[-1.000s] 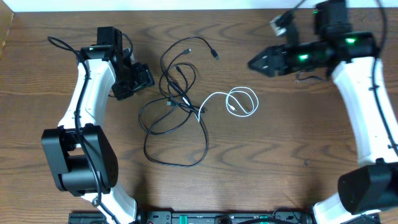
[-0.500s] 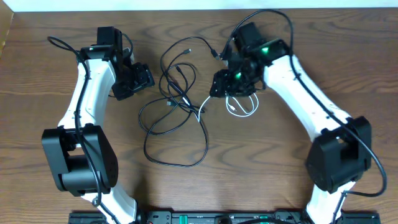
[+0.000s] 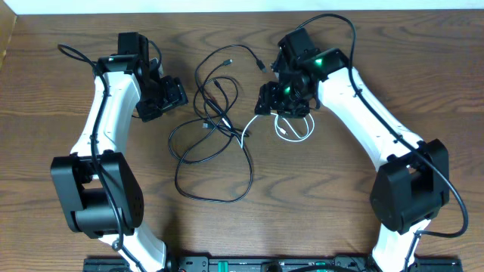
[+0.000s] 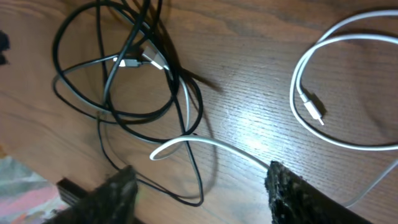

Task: Untangle cables

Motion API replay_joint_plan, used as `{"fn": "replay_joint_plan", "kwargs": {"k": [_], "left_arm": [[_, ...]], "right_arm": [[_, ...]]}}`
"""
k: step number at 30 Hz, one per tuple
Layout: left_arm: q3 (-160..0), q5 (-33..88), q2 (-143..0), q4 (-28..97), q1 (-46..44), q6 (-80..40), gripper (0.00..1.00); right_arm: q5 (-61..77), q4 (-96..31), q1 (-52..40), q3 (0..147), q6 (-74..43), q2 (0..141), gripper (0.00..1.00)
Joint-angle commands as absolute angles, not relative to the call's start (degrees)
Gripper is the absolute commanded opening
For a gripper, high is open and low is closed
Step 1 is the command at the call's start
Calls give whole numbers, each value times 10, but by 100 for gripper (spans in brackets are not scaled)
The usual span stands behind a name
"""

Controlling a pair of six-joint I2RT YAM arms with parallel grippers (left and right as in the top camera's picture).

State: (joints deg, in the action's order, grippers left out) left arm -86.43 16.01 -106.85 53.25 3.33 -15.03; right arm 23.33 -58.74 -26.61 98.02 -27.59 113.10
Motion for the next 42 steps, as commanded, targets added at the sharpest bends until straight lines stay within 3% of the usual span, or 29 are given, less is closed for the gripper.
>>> {"fn": "replay_joint_plan", "kwargs": {"k": [1,29,33,34,36,42], "left_arm": [[-862,160,-1075,532,34,-151,77],[-862,160,-1075,533,34,-151,77],[-862,160,-1075,533,34,-151,77],[-862,160,-1075,533,34,-151,77],[-862,160,-1075,533,34,-151,77],[-862,160,-1075,533,34,-151,77]], "right_arm": [[208,-578,-291,977,-313,1129,64],[155,-468,-345,976,-338,1250,61],[155,-448,-339,976,-333,1258,48],[156,-439,-335,976,-324,1255,29],[161,-431,-326,976,-316,1249,1],[345,-400,-270,977,-205,1194,1]]}}
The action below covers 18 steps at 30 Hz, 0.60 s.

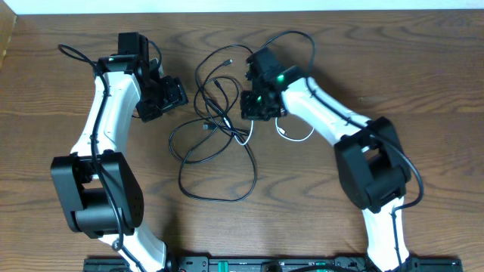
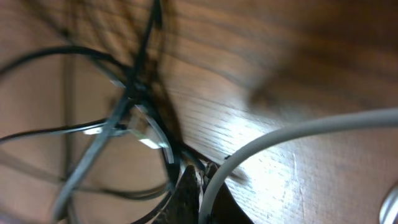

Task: Untangle cables

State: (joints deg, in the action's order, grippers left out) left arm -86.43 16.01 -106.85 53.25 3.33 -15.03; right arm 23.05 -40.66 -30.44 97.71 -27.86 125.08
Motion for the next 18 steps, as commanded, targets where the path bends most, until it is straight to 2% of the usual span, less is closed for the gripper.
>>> {"fn": "replay_joint_plan", "kwargs": {"k": [1,10,18], "left_arm": [[-862,160,-1075,533,34,-151,77],[-862,160,-1075,533,34,-151,77],[-862,160,-1075,533,34,-151,77]], "right_arm": [[383,-399,-255,979,-192,1177,1],[716,-396,-89,979,-130,992,1],[735,-408,18,979,-130,886,1]]}}
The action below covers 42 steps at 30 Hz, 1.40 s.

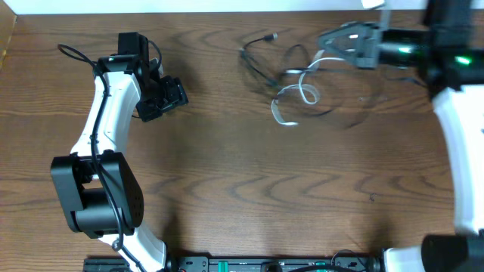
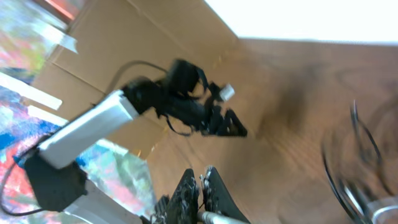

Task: Untangle cables

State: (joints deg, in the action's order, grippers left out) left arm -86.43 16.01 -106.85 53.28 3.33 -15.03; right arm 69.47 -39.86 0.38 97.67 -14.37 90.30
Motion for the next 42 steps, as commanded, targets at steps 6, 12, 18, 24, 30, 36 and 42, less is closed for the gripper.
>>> {"fn": "replay_joint_plan", "kwargs": {"k": [6,12,18,24,30,36,42], "left_arm": [[-862,161,-1075,533,34,-151,77],[-862,160,-1075,532,34,-151,77],[-862,160,-1075,530,34,-151,78],[-862,161,-1075,530,34,-151,78],[-862,244,-1075,509,14,-105,77],[-862,288,-1075,490,-33,-99,77],[-862,294,-1075,468,-112,-114,78]], "right_arm": [[627,-481,-18,977,-116,892,1],[486,-485,-129,978,-123,904,1],[403,-474,-160,1034,-155,903,1],[142,-583,-171,1045,-171,915,1],[189,-641,-175,1014,-132,966,1],[210,-639,-172,1014,-125,971,1],[190,-643,-172,1014,-128,971,1]]}}
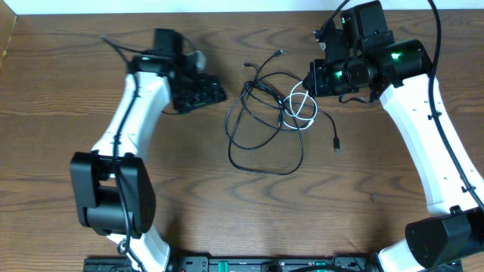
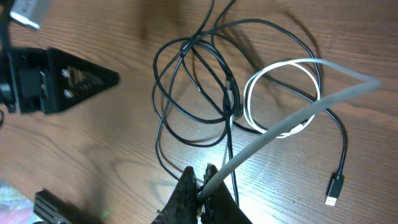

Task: Untangle cables

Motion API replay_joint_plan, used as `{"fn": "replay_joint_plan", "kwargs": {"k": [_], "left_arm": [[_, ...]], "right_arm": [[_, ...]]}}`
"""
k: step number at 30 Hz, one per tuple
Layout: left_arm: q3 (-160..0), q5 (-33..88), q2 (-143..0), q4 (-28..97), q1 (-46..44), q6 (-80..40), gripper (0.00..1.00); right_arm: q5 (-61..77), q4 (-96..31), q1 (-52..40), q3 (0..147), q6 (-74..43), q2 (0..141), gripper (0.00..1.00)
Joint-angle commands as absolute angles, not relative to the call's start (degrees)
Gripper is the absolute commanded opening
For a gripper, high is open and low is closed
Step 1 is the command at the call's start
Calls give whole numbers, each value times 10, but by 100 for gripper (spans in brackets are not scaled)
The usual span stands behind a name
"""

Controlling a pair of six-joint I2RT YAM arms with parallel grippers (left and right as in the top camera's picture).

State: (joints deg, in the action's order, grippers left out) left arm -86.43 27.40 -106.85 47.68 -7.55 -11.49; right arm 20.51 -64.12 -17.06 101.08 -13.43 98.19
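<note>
A tangle of thin black cable [image 1: 261,121] lies mid-table, its loops crossing a small coil of white cable [image 1: 302,107]. A black USB plug [image 1: 336,143] trails off to the right of the coil. My right gripper [image 1: 321,79] hovers just right of the tangle. In the right wrist view it [image 2: 202,186] is shut on a strand of the white cable [image 2: 280,93], which runs up from the fingers to the coil, over the black loops [image 2: 193,81]. My left gripper [image 1: 203,91] hangs left of the tangle, touching nothing. Only its side [image 2: 62,81] shows, so its jaw gap is hidden.
The wooden table [image 1: 227,219] carries nothing but the cables. Its back edge [image 1: 227,10] meets a white wall close behind both arms. A black rail [image 1: 265,264] runs along the front edge between the two arm bases.
The right gripper, then up at the far right with the cables stretched and blurred, is now lower beside the settled tangle, still holding the white cable. The left gripper has moved right toward the tangle.
The right gripper stood open over the white cable, right of the tangle. Then it was shut on the white cable at the tangle's edge. Then it held the cable high at the far right. The whole bundle now lies further right, with the left gripper closer.
</note>
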Motion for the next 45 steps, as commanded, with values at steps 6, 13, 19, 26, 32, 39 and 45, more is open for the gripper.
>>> {"fn": "replay_joint_plan", "kwargs": {"k": [6,13,19,26,32,39,45], "left_arm": [[-862,294,-1075,399,-161,-173,77],[-862,283,-1076,323,-198,-203,78],[-862,257,-1110,294,-233,-207,78],[-862,264,-1160,286,-241,-222,75],[-862,263,-1162,269,-241,-222,75],[-862,259,-1182,253,-243,-222,72],[-862,259,-1219,232,-251,-227,64]], "right_arm": [[114,-659,-171,1014,-150,975,1],[142,-690,-174,1008,-149,1016,1],[152,-709,-179,994,-149,1060,1],[160,-691,-196,948,-149,1077,1],[230,-715,-188,955,-102,1045,1],[244,-723,-181,963,-87,942,1],[244,-730,-173,963,-87,859,1]]}}
